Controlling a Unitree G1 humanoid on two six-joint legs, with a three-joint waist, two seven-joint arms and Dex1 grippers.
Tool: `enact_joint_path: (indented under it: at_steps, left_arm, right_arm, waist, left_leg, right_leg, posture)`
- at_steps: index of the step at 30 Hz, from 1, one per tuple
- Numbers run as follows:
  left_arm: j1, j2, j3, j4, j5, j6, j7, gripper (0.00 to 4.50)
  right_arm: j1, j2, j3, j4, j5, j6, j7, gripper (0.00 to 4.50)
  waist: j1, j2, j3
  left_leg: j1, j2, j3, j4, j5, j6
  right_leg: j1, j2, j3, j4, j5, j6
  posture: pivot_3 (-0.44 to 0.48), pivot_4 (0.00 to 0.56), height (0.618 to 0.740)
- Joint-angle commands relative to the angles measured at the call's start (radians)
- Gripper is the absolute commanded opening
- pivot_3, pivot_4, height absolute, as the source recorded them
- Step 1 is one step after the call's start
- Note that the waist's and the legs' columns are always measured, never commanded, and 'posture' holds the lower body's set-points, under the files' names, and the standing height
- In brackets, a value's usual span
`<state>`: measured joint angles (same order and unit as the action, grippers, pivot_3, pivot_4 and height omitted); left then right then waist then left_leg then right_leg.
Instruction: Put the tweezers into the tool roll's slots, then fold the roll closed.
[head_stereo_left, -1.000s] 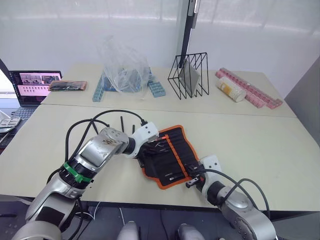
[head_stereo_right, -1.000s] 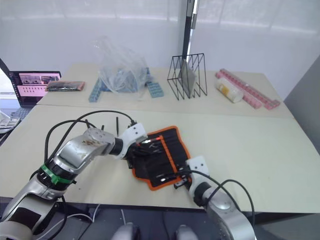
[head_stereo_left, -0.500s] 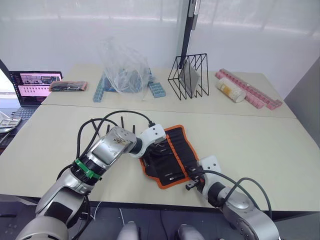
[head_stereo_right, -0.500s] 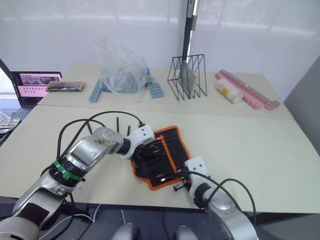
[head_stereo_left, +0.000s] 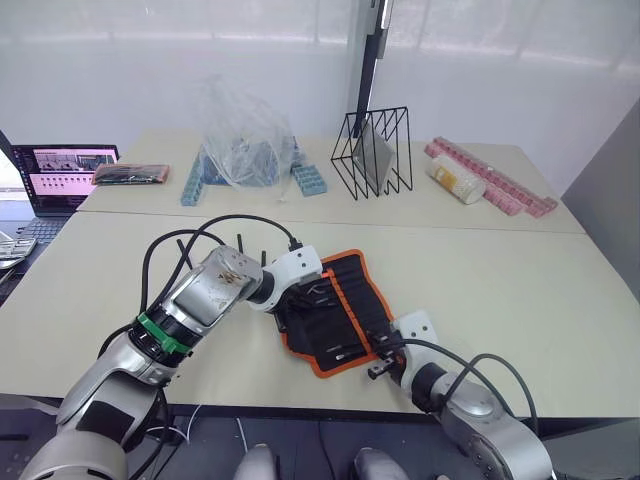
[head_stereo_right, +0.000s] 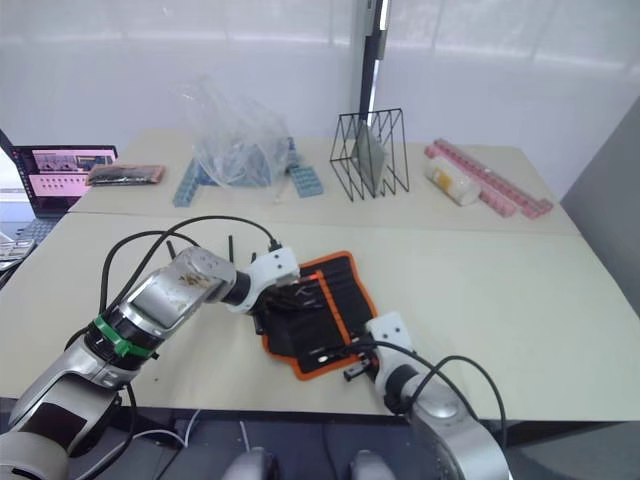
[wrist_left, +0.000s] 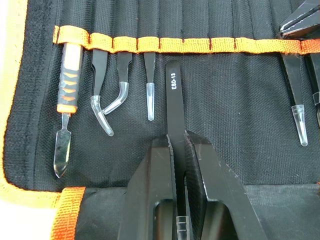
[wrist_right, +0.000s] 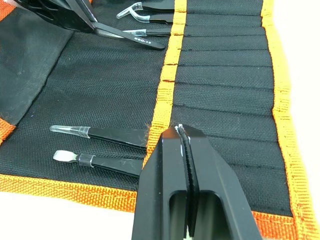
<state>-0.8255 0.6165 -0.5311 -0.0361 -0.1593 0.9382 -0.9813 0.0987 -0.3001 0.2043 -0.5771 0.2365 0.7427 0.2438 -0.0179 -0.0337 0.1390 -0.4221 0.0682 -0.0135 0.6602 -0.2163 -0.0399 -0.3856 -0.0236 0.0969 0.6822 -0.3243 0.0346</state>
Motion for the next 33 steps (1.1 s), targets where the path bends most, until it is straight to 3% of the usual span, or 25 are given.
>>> enact_joint_path:
  at_steps: [1, 33]
  left_arm:
    - [-0.035, 0.001, -0.001, -0.010, 0.016, -0.007, -0.020, 0.00]
    - [-0.071, -0.295, -0.048, 0.325, 0.180, -0.216, 0.041, 0.00]
  right_arm:
    - [0.044, 0.005, 0.064, 0.113, -0.016, 0.062, 0.004, 0.02]
    - [0.014, 0.026, 0.078, 0.009, -0.014, 0.199, -0.010, 0.02]
  waist:
    - [-0.002, 0.000, 0.000]
    - [0.003, 0.000, -0.004]
  left_leg:
    - [0.000, 0.000, 0.000, 0.000, 0.000, 0.000]
    - [0.000, 0.000, 0.000, 0.000, 0.000, 0.000]
  right_leg:
    - [0.000, 0.000, 0.000, 0.000, 0.000, 0.000]
    - [0.001, 0.000, 0.000, 0.000, 0.000, 0.000]
  posture:
    - [0.000, 0.150, 0.705]
    - [0.000, 0.150, 0.705]
